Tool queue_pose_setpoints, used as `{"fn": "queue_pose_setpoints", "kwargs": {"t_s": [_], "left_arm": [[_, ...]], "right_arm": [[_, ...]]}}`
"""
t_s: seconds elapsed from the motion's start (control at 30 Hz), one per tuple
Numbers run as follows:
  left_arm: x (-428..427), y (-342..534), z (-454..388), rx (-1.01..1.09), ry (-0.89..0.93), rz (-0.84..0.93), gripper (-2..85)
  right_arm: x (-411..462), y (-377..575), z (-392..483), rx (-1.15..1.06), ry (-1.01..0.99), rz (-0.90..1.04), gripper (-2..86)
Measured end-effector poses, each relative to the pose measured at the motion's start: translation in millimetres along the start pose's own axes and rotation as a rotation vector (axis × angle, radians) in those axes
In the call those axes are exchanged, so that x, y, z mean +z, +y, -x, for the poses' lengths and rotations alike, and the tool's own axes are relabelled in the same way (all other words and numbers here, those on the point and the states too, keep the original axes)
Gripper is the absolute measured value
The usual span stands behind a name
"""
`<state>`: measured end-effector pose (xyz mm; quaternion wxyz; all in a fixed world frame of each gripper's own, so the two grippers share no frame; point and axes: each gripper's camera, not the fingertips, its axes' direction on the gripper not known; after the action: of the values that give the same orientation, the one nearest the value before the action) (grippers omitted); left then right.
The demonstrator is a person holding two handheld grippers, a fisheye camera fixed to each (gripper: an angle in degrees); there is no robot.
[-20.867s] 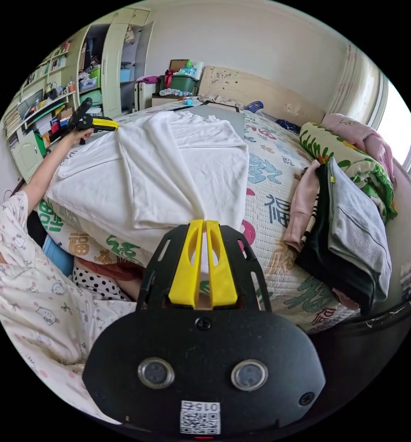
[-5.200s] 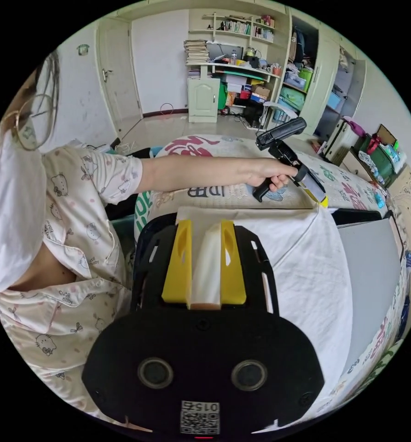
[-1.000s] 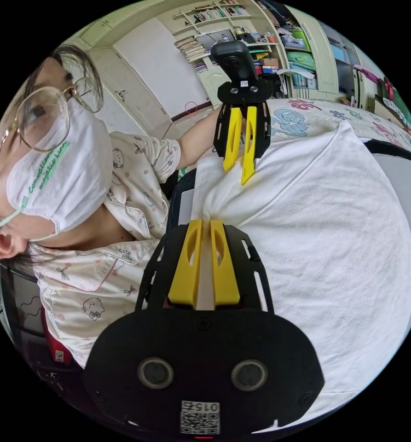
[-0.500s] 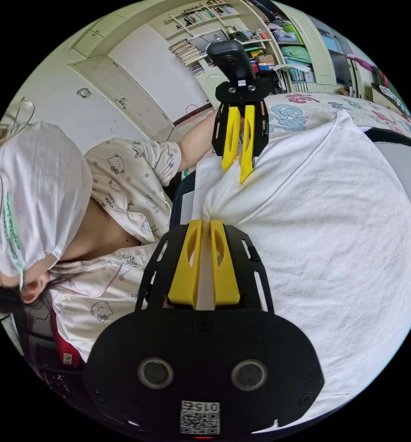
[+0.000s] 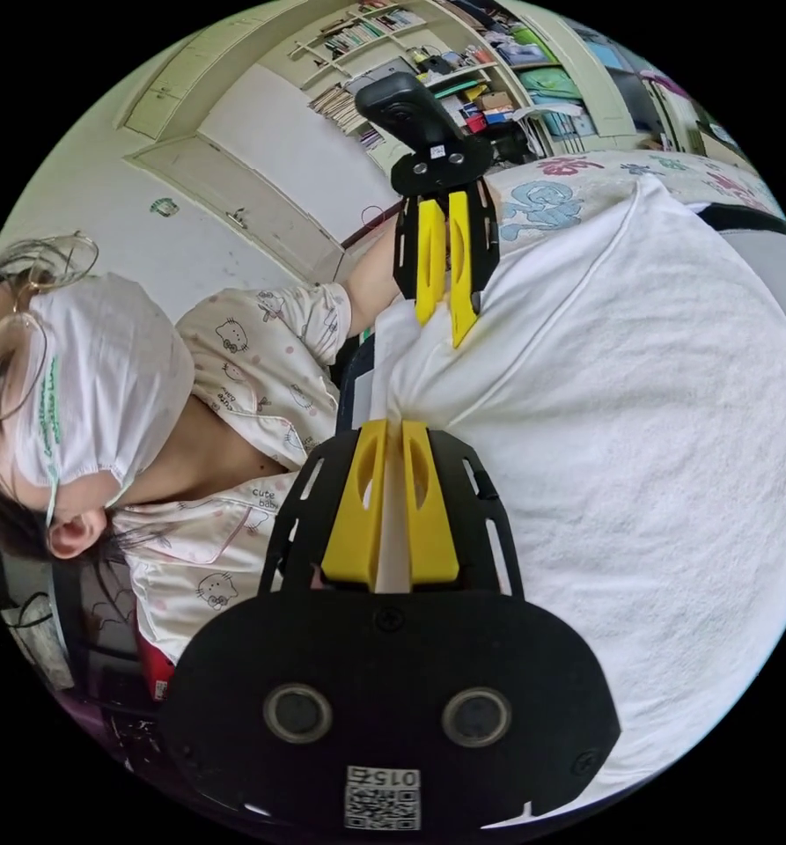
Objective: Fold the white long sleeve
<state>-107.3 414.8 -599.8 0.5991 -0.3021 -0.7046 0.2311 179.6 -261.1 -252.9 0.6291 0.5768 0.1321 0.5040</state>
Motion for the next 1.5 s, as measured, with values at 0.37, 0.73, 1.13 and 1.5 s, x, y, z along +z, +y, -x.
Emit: {"fn": "queue_pose_setpoints", "kwargs": {"t_s": [0.37,0.73,1.13,1.5], "left_arm": [[4.9,20.0,3.9,-0.005,0.009,-0.002,1.3],[13.4,32.8,-1.2,0.005,-0.011,0.000,1.1],[24.9,41.9,-6.1,0.008,-0.018,0.001,1.1],[34.9,47.1,-11.6,0.012,-0.029,-0.001,1.3]], "right_arm": [[-127.9,-46.1,-131.4,0.505,-0.581,-0.060,1.0],[-231.0,-69.4,-158.1,0.689,-0.711,-0.224,-0.4],[-311.1,-104.5,-148.6,0.744,-0.749,-0.276,-0.4],[-360.3,-132.1,-128.0,0.748,-0.753,-0.275,-0.5]]}}
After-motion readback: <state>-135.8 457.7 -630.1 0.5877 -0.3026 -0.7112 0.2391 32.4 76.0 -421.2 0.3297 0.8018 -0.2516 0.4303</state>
